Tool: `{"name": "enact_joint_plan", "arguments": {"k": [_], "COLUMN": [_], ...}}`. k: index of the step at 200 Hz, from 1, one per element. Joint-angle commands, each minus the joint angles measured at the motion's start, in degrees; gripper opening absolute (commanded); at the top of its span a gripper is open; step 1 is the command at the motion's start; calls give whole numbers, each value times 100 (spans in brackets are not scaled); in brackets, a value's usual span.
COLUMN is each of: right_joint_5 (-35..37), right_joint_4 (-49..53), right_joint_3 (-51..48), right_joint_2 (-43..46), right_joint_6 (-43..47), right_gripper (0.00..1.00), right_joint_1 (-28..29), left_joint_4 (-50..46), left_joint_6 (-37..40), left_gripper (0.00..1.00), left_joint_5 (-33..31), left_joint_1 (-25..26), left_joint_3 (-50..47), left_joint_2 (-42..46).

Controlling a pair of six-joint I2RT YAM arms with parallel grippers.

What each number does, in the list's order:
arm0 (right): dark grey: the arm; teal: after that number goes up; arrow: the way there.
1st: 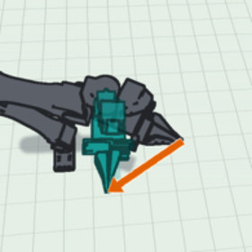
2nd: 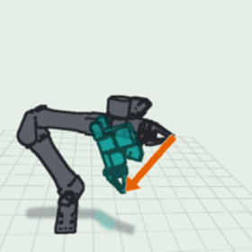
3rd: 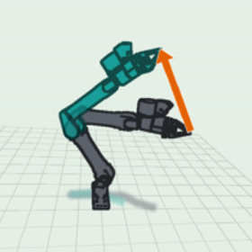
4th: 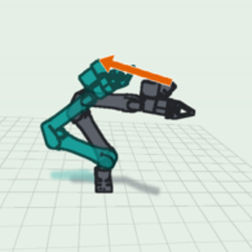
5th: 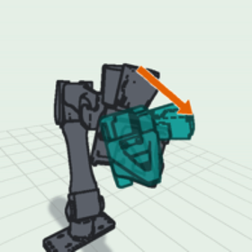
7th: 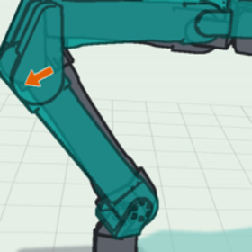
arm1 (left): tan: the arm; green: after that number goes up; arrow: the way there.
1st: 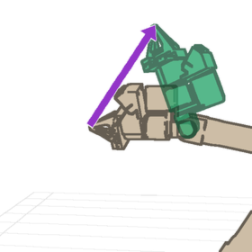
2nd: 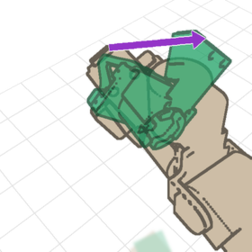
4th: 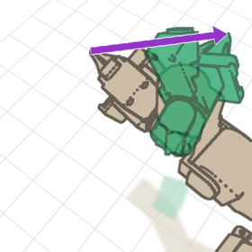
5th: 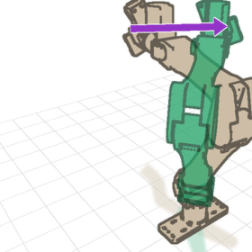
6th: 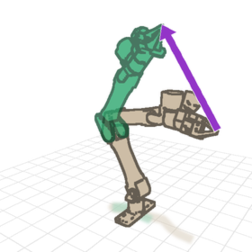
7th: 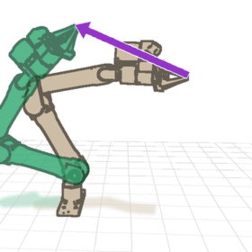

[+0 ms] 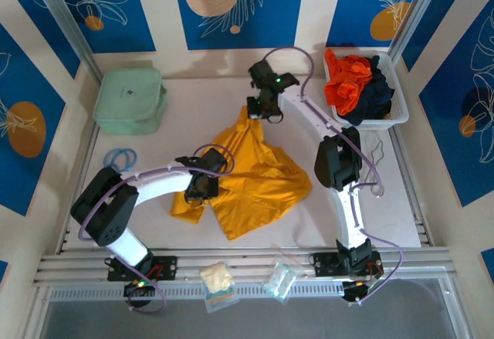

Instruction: Fold and stack the t-shirts

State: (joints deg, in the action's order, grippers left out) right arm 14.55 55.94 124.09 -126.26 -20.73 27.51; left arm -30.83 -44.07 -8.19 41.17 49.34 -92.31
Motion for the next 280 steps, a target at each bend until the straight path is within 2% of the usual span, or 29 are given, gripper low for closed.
{"name": "enact_joint_plan", "arguments": {"k": [1,33,40,45,58,65,74,84,99,130,156,167,185,199,216,252,280], "right_joint_5": [933,1773,1861,1903,1932,1918,1841,1725,1557,1338,1016,774,309,-35,-163,-247,-360], "right_joint_4": [172,66,85,119,293,417,576,698,706,-31,-207,-240,-259,-320,-337,-391,-365], "right_joint_3": [741,2175,2504,2732,3228,3378,3384,3123,2229,-847,-3017,-3790,-4702,-5137,-5299,-4962,-4603], "right_joint_2": [-444,-1537,-1789,-1952,-2251,-2304,-2226,-1976,-1311,760,2331,2822,3285,3392,3296,2636,2011], "right_joint_6": [875,1616,1695,1718,1648,1537,1337,1056,644,-48,-913,-1286,-1913,-2311,-2654,-2857,-2861], "right_gripper": [0,1,12,26,59,68,73,74,72,72,70,69,68,67,67,67,67], "right_joint_1": [-263,-419,-434,-439,-444,-439,-433,-426,-393,-30,493,797,1369,1876,2535,3532,3958], "left_joint_4": [-202,-250,-248,-260,-383,-485,-682,-958,-1398,-2358,-3205,-3377,-3245,-2913,-2525,-1742,-1313], "left_joint_6": [-5,63,94,116,228,322,448,589,787,1006,696,501,239,6,-415,-1150,-1333], "left_gripper": [0,0,0,0,13,23,36,48,60,75,78,78,75,72,65,63,62], "left_joint_5": [118,100,101,98,23,-41,-167,-349,-650,-1338,-1684,-1544,-928,-218,302,709,910], "left_joint_1": [44,49,49,56,51,56,58,54,58,37,-122,-260,-539,-808,-1100,-1342,-1423], "left_joint_3": [-434,-347,-306,-264,-67,86,337,664,1221,2234,2402,2169,1456,778,-56,-1306,-1757], "left_joint_2": [-404,-311,-282,-258,-200,-163,-94,14,199,631,1031,1237,1662,2036,2500,3482,3517]}}
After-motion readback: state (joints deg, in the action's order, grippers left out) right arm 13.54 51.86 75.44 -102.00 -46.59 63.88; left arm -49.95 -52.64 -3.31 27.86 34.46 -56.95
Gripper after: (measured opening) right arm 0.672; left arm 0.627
